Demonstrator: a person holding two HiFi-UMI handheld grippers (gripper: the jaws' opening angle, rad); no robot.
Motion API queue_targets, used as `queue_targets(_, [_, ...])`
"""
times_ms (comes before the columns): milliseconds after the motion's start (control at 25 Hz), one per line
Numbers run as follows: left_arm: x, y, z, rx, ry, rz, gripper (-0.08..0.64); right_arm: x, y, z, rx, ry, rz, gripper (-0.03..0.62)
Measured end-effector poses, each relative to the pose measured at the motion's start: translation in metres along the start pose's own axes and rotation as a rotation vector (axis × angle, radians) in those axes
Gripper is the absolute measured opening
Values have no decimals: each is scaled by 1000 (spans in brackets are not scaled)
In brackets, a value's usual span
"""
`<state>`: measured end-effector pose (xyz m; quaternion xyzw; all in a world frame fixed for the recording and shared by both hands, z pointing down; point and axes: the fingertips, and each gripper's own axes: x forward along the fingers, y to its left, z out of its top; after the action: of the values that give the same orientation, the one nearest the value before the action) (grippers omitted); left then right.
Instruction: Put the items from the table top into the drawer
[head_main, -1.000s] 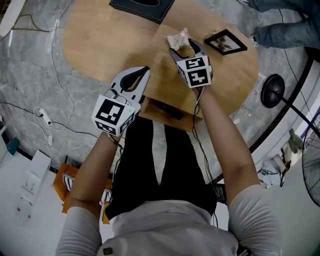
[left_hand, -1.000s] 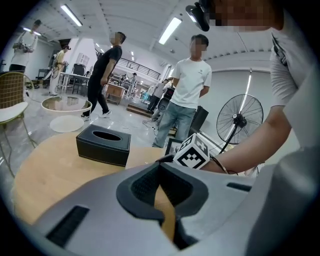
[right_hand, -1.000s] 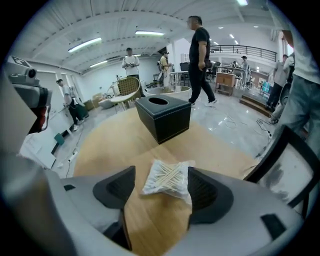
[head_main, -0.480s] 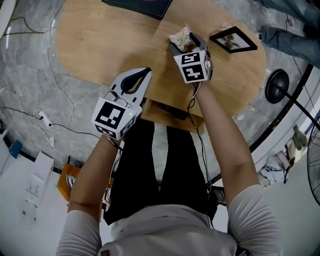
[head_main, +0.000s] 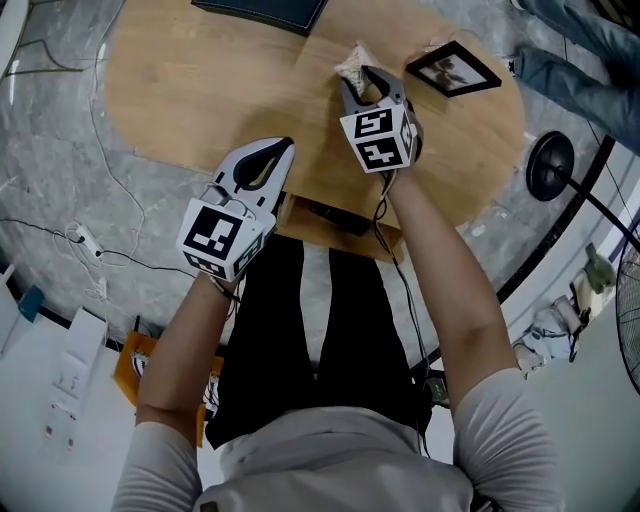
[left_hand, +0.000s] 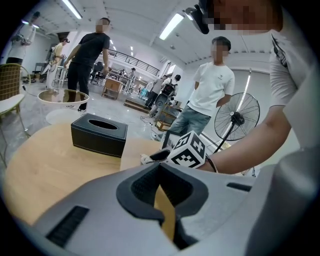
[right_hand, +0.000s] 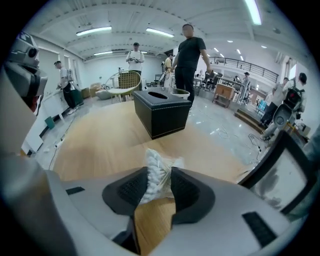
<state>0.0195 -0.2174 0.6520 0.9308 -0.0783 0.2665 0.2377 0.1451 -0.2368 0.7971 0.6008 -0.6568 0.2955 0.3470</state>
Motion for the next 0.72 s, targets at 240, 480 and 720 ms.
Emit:
queue_targets(240, [2, -17, 2, 0, -11, 2, 9, -17, -6, 3, -19, -23, 4, 118])
queue_targets(480, [1, -36, 2, 5, -9, -5, 9, -34, -6, 6, -31, -48, 17, 97])
queue_targets(720, [-3, -44, 12, 15, -19, 7, 9, -56, -6, 17, -30, -77, 25, 95])
